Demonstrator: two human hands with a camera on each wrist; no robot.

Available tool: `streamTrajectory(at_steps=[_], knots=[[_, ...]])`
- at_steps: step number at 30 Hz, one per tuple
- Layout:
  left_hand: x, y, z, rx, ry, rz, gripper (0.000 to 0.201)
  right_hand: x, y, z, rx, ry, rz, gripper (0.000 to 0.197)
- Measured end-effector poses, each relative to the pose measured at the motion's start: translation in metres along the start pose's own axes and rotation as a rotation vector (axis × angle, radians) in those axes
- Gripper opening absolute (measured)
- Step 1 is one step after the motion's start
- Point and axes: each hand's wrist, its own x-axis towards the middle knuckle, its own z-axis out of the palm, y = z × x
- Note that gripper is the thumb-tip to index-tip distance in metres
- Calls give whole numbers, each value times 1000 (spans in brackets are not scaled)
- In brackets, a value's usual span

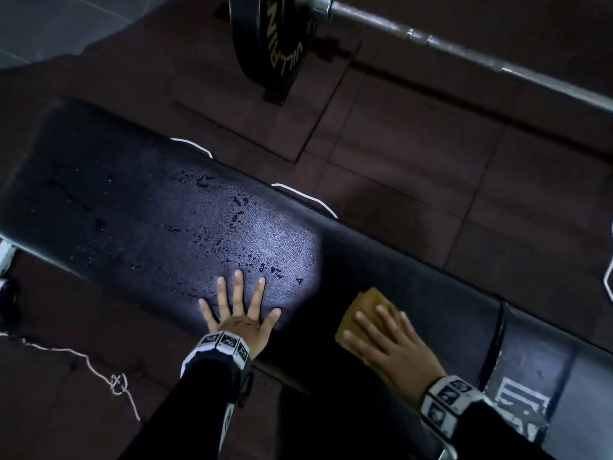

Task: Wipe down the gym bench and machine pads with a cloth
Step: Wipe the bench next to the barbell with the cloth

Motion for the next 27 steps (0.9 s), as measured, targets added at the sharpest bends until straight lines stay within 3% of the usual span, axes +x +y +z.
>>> streamTrajectory(at_steps=[5, 9, 14, 17, 19, 23, 27], knots=[[0, 0, 2, -23, 26, 19, 62, 65, -19, -30, -5, 75, -88, 45], [1, -2, 2, -30, 28, 28, 64, 104, 12, -58, 76, 93, 12, 55], [3, -4, 6, -52, 39, 43, 67, 61, 39, -45, 106, 100, 180, 54], [4, -5, 7, -60, 38, 52, 68, 22, 22, -24, 85, 55, 161, 61], [4, -5, 8, -68, 37, 61, 68, 11, 1, -12, 85, 16, 127, 49], [5, -7, 9, -76, 47, 90, 66, 39, -28, -17, 102, -64, 85, 48], [5, -7, 11, -88, 62, 109, 65, 82, -28, -43, 166, -23, 150, 47]])
